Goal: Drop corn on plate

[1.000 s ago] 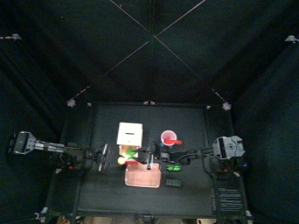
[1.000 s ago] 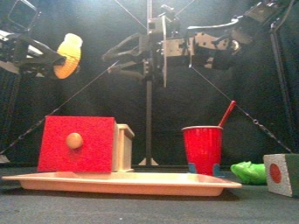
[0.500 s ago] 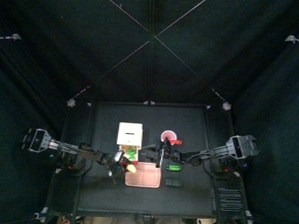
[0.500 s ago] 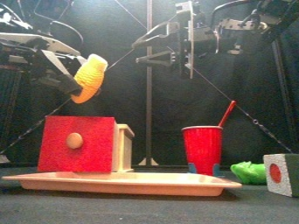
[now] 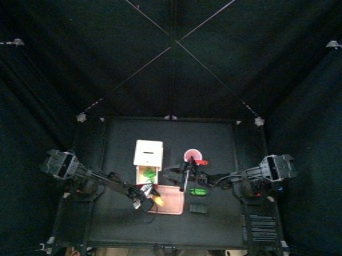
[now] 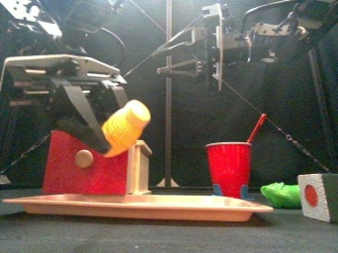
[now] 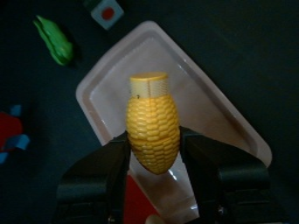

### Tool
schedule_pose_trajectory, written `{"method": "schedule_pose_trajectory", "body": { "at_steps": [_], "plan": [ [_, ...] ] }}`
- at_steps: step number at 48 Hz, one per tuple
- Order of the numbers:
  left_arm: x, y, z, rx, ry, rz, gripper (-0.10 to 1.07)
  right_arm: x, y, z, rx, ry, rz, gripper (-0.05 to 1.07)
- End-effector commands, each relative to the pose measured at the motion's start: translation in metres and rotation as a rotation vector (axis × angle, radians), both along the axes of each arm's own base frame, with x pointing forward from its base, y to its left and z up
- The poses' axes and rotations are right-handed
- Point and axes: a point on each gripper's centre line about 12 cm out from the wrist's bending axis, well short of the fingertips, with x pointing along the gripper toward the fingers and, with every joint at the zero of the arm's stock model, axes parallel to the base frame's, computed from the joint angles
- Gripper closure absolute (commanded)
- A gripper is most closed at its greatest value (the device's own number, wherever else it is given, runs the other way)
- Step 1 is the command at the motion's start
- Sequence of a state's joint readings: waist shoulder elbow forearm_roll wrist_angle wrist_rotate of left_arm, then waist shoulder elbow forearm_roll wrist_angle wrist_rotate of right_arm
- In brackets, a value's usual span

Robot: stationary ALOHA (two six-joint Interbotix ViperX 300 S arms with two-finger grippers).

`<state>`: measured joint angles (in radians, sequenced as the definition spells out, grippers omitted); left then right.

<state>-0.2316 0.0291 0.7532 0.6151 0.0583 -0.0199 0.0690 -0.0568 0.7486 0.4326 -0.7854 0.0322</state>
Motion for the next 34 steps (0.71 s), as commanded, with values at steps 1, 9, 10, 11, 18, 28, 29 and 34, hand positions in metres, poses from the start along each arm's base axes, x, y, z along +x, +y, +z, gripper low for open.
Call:
{"method": "schedule_pose_trajectory", "body": {
  "at_steps": [1,9,10,11,18,28,29,34],
  "plan": [
    [0.0111,-0.0003,0.0049,0.007,-0.008,0.013,0.14,-0.0032,-0.0013,0.0172,0.001,-0.051,-0.006,0.23],
    [0.0153,0.0000,0.0046,0.013,0.001,0.025,0.03,-0.0036,-0.0013,0.0156,0.000,-0.046,-0.006,0.23],
    [0.0157,-0.0001,0.0056,0.011,-0.001,0.026,0.02,-0.0036,-0.0013,0.0156,0.000,-0.046,-0.006,0.23],
    [0.0160,-0.0001,0.0065,0.008,-0.003,0.030,0.00,-0.0034,-0.0013,0.0151,0.000,-0.046,-0.006,0.23],
    [0.0139,0.0006,0.0066,0.003,0.003,0.039,-0.02,-0.0032,-0.0012,0.0144,0.000,-0.043,-0.006,0.23],
    [0.0091,0.0032,0.0023,0.002,0.035,0.068,-0.02,-0.0032,-0.0012,0.0144,0.000,-0.043,-0.006,0.23],
    [0.0090,0.0031,0.0022,-0.004,0.036,0.073,-0.02,-0.0032,-0.0012,0.0144,0.000,-0.043,-0.006,0.23],
    [0.0083,0.0010,0.0020,-0.030,0.044,0.093,-0.02,-0.0030,-0.0012,0.0138,0.000,-0.042,-0.006,0.23]
  ]
}}
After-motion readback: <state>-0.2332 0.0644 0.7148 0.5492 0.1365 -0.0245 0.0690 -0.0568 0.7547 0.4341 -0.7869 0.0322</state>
